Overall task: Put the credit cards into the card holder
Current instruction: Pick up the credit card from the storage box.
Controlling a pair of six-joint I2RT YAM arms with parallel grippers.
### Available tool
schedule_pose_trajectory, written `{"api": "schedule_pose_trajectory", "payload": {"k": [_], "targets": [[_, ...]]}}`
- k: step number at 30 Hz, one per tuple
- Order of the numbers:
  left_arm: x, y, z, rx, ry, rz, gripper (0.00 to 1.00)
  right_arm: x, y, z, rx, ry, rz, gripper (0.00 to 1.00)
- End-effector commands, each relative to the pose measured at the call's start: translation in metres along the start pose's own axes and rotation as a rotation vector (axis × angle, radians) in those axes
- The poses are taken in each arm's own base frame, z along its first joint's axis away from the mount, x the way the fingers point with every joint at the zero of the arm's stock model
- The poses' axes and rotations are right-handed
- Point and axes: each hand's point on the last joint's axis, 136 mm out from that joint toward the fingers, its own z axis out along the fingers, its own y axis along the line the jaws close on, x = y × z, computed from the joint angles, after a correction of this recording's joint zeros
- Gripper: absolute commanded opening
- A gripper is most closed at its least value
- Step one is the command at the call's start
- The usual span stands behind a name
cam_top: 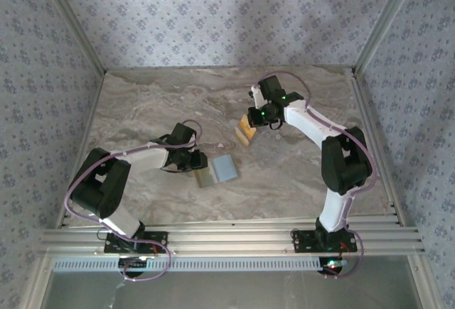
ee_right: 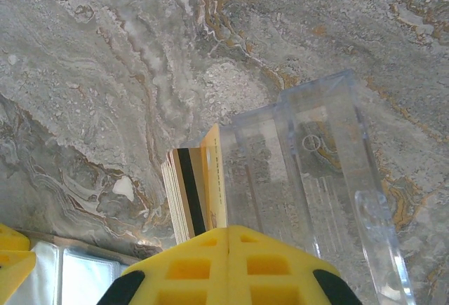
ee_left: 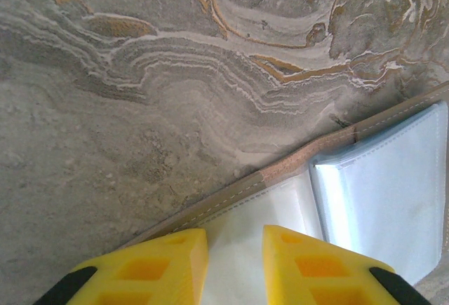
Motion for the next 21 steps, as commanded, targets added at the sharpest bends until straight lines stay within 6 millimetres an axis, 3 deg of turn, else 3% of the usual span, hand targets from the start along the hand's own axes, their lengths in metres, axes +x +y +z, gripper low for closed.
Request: {"api": "schedule_pose_trajectory", "payload": {"k": [1, 14, 21], "targets": [[0.011, 0.009, 0.011, -0.039, 0.046, 0.01, 0.29, 0.002, 0.003, -0.017, 0.011, -0.011, -0.009, 0.0], [0.011, 0.008, 0.01, -0.035, 0.045, 0.012, 0.29, 0.002, 0.013, -0.03, 0.002, -0.031, -0.021, 0.0], [0.01, 0.008, 0.01, -0.034, 0.044, 0.01, 0.29, 0.013, 0.053, -0.048, -0.06, -0.061, -0.061, 0.0]]}}
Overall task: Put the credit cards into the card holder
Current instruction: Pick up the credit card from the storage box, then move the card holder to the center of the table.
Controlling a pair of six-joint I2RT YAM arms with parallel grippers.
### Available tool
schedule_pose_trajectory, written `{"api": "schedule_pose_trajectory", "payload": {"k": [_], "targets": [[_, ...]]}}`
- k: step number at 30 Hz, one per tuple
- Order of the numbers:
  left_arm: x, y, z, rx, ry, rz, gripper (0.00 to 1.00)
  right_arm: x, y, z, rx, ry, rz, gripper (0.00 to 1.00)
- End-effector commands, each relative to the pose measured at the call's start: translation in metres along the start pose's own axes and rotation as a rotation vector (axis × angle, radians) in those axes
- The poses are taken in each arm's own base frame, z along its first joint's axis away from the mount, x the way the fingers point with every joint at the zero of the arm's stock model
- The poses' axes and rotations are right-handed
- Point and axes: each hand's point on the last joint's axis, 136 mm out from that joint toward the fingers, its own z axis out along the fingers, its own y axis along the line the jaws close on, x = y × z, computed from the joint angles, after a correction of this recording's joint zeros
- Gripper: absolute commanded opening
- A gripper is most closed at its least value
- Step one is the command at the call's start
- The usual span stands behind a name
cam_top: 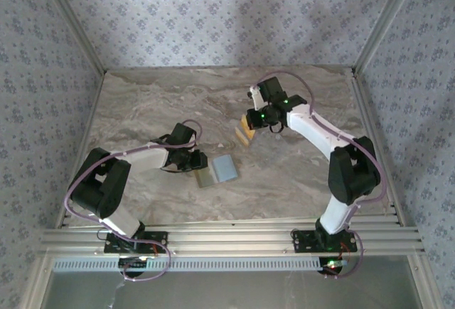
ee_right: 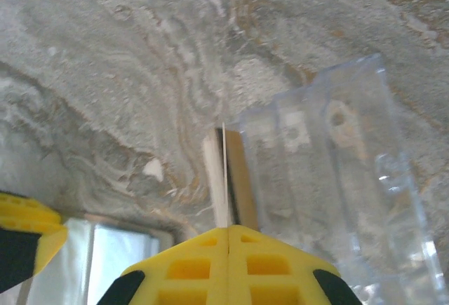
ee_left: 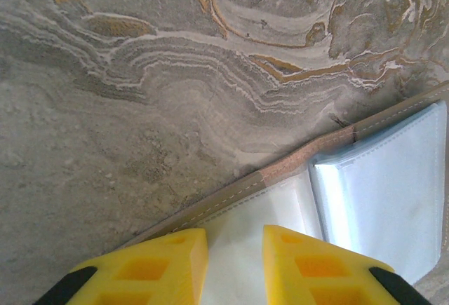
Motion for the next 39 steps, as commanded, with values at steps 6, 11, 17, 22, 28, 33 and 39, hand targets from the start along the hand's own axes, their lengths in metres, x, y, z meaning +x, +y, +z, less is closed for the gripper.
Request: {"api": "schedule_pose_trajectory", "payload": {"k": [6, 11, 17, 22, 28, 33, 39], "targets": [[0.01, 0.007, 0.01, -0.031, 0.043, 0.011, 0.29, 0.027, 0.071, -0.017, -0.109, -0.023, -0.043, 0.0], [0.011, 0.007, 0.01, -0.029, 0.044, 0.01, 0.29, 0.049, 0.101, -0.005, -0.122, -0.01, -0.055, 0.0], [0.011, 0.006, 0.008, -0.024, 0.04, 0.01, 0.29, 0.079, 0.119, 0.02, -0.133, 0.033, -0.045, 0.0], [0.011, 0.005, 0.007, -0.021, 0.038, 0.012, 0.29, 0.093, 0.116, 0.037, -0.096, 0.061, -0.04, 0.0], [0.012, 0.005, 0.007, -0.021, 0.039, 0.011, 0.29, 0.1, 0.114, 0.047, -0.087, 0.079, -0.032, 0.0], [0.011, 0.004, 0.007, -0.02, 0.038, 0.012, 0.29, 0.104, 0.113, 0.053, -0.07, 0.087, -0.034, 0.0], [0.011, 0.005, 0.007, -0.021, 0.039, 0.012, 0.29, 0.109, 0.114, 0.055, -0.069, 0.095, -0.035, 0.0]]}}
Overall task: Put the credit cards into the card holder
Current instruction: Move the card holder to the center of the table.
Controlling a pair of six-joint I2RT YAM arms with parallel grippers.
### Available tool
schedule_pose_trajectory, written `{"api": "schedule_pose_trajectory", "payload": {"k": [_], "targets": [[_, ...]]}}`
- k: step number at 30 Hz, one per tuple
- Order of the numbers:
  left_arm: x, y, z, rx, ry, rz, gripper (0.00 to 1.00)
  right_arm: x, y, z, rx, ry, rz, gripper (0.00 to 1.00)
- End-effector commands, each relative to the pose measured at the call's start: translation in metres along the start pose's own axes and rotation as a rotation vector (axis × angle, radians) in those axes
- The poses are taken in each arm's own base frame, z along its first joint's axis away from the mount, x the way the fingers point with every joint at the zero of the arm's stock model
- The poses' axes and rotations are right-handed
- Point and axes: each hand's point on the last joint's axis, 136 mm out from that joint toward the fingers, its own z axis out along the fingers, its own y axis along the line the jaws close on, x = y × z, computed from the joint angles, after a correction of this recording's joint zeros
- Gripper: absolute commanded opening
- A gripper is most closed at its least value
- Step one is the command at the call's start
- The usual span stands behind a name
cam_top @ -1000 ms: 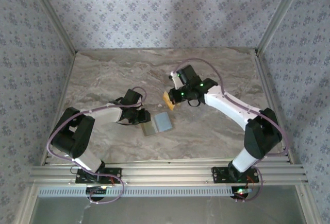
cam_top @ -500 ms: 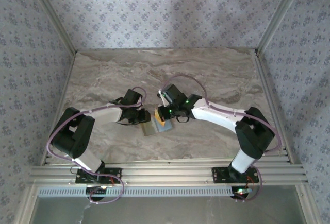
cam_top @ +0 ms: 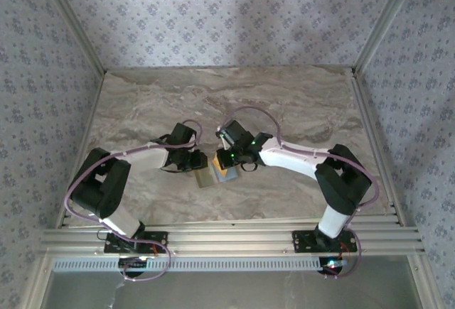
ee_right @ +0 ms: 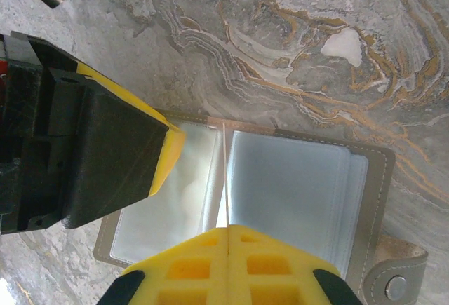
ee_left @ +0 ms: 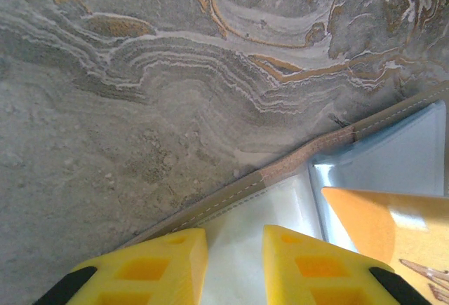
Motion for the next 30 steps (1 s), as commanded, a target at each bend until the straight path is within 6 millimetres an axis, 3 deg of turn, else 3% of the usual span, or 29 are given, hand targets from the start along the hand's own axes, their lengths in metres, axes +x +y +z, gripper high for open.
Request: {"api": "schedule_pose_trajectory", "payload": {"k": [1, 20, 30], "targets": [[0.011, 0.005, 0.007, -0.02, 0.041, 0.011, 0.29, 0.006, -0.002, 0.005, 0.02, 0.007, 0.014, 0.0], [0.011, 0.004, 0.007, -0.016, 0.041, 0.01, 0.29, 0.02, 0.006, 0.017, 0.014, 0.042, 0.004, 0.0], [0.011, 0.004, 0.009, -0.017, 0.043, 0.01, 0.29, 0.027, 0.009, 0.02, -0.013, 0.062, 0.009, 0.13]]}}
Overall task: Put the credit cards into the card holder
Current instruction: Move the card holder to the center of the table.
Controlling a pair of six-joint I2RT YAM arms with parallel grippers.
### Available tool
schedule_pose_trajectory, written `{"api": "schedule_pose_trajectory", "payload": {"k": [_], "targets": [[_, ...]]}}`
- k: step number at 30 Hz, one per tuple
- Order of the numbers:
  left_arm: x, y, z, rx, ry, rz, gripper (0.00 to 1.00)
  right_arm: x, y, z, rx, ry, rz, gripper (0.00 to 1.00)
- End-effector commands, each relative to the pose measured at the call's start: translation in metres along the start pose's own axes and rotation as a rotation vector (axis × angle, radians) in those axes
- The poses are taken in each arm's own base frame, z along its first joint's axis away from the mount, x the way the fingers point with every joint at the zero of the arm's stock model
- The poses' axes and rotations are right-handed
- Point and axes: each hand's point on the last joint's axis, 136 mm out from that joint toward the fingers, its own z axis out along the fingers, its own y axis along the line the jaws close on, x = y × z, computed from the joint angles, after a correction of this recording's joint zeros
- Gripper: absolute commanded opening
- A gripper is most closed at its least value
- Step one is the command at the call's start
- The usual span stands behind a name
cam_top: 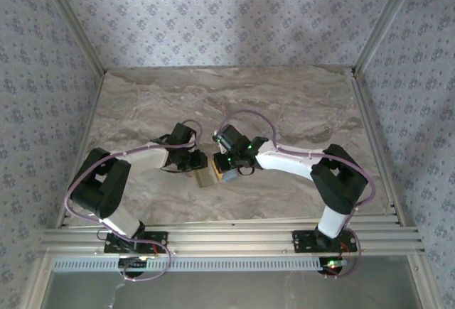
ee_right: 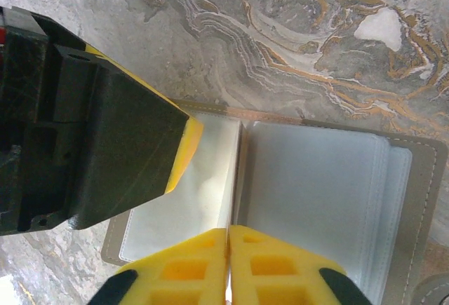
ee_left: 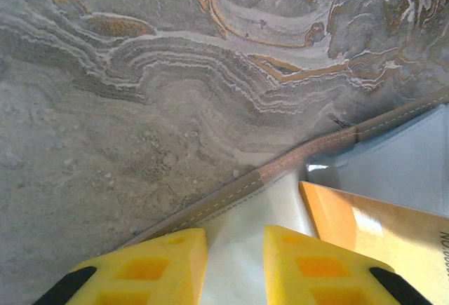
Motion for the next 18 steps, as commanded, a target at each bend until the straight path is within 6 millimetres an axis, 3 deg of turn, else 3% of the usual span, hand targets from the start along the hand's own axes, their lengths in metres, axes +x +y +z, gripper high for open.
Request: {"api": "schedule_pose_trajectory", "payload": {"k": [1, 5, 11, 18], "targets": [[0.0116, 0.0044, 0.0084, -0.018, 0.043, 0.009, 0.29, 0.0175, -0.003, 0.0102, 0.004, 0.054, 0.011, 0.16], [0.0113, 0.0047, 0.0086, -0.02, 0.043, 0.007, 0.29, 0.0183, -0.0018, 0.0118, -0.003, 0.061, 0.009, 0.21], [0.0116, 0.0042, 0.0085, -0.017, 0.044, 0.009, 0.29, 0.0194, -0.0029, 0.0146, 0.0, 0.069, 0.009, 0.19], [0.012, 0.0038, 0.0077, -0.015, 0.043, 0.01, 0.29, 0.0167, -0.007, 0.008, 0.022, 0.056, 0.0, 0.04]]}}
